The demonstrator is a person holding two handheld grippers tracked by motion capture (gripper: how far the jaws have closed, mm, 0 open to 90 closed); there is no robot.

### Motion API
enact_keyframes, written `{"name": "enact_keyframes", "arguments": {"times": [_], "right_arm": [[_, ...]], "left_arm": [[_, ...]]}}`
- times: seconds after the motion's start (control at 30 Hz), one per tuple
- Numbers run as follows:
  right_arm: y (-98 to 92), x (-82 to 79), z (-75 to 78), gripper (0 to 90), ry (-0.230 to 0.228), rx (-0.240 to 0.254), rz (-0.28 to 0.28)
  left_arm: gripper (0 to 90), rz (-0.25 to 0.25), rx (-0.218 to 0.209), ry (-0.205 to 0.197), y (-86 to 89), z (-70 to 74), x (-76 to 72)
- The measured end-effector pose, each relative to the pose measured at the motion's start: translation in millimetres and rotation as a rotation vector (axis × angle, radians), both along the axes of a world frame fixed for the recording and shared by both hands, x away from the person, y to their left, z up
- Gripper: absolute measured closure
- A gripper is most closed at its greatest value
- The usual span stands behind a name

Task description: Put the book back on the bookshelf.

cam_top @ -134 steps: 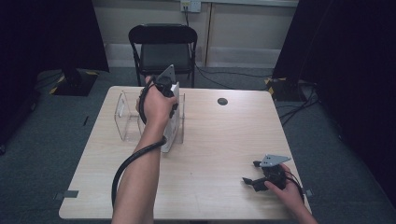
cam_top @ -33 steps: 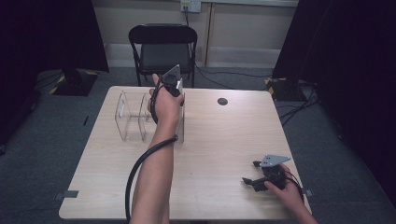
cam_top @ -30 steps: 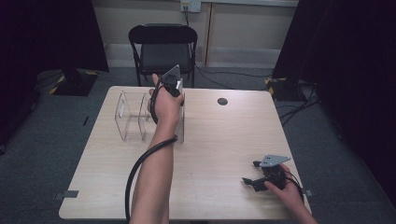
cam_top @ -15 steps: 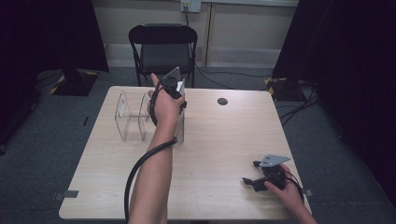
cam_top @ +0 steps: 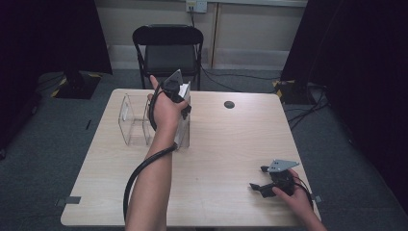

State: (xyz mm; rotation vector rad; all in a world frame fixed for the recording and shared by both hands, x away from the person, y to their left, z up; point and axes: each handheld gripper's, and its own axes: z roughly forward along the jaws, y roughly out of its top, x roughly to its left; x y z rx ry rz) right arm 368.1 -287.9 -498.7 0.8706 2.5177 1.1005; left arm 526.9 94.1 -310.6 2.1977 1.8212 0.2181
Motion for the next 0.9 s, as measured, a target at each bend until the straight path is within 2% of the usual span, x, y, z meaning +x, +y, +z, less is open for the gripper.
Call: {"name": "enact_keyframes", "arguments": {"times": [0.27, 0.37, 0.43, 0.5, 0.67, 0.9], "right_arm": [[0.0, 0.0, 0.0, 14.2, -0.001, 0.000, 0.001], [0.0, 0.0, 0.0, 14.2, 0.000, 0.000, 0.001], [0.0, 0.0, 0.0, 14.2, 0.000, 0.000, 0.001], [0.0, 0.0, 0.0, 14.2, 0.000, 0.000, 0.001], [0.0, 0.0, 0.0, 14.2, 0.000, 0.000, 0.001], [0.0, 0.0, 0.0, 14.2, 0.000, 0.001, 0.001]], "left_arm": [[24.3, 0.001, -0.029, -0.005, 5.3, 3.7, -5.3], [25.0, -0.011, -0.026, -0.014, 4.9, 3.7, -7.0], [24.7, -0.021, -0.025, 0.001, 5.9, 3.5, -8.2], [24.6, -0.019, -0.024, -0.002, 6.4, 3.4, -9.6], [23.2, -0.018, -0.046, 0.002, 11.2, 2.5, -13.5], [23.2, -0.033, -0.047, -0.002, 11.6, 1.2, -17.2]]}}
